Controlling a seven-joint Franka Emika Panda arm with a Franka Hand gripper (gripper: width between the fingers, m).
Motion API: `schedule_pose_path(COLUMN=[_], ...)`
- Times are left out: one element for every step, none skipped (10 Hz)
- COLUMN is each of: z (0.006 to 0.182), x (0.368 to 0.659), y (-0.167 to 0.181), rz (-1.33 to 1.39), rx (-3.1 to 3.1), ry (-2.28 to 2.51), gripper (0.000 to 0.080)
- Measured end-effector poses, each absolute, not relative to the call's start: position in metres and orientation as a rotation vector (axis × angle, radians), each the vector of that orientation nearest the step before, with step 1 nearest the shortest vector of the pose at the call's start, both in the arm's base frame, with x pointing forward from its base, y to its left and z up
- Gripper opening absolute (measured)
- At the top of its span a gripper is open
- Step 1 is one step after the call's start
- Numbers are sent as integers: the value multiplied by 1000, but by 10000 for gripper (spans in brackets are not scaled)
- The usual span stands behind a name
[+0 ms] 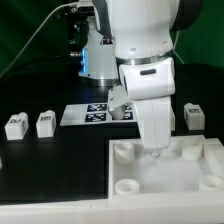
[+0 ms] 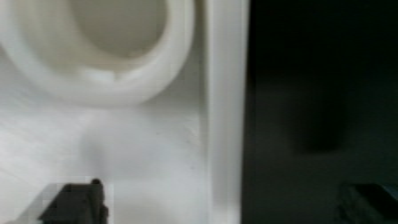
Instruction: Assemble one leg
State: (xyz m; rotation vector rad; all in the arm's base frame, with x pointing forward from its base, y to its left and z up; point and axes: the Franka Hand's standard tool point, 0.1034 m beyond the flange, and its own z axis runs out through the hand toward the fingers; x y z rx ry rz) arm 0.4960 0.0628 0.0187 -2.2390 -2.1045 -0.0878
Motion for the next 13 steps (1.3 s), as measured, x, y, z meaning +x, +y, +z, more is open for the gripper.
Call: schedule_pose_path(z=[28, 37, 46, 51, 53, 53, 52, 51, 50, 49, 49, 48, 48], x=[495, 491, 487, 485, 483, 476, 472, 469, 468, 470, 470, 469, 469], y=[64, 66, 69, 73, 83, 98, 110, 124, 137, 144, 144, 145, 147], rz=[-94, -96, -100, -105, -108, -100, -91, -82, -70, -63, -54, -42, -31], rx=[-2266, -2334, -2386, -2404, -2535, -2646, -2713, -2817, -2890, -2928, -2949, -2972, -2983], ry=[-2089, -2023, -1974, -1954, -1769, -1576, -1438, -1189, -952, -776, -646, -476, -335], gripper=[649, 649, 649, 649, 649, 649, 649, 649, 649, 649, 649, 649, 649])
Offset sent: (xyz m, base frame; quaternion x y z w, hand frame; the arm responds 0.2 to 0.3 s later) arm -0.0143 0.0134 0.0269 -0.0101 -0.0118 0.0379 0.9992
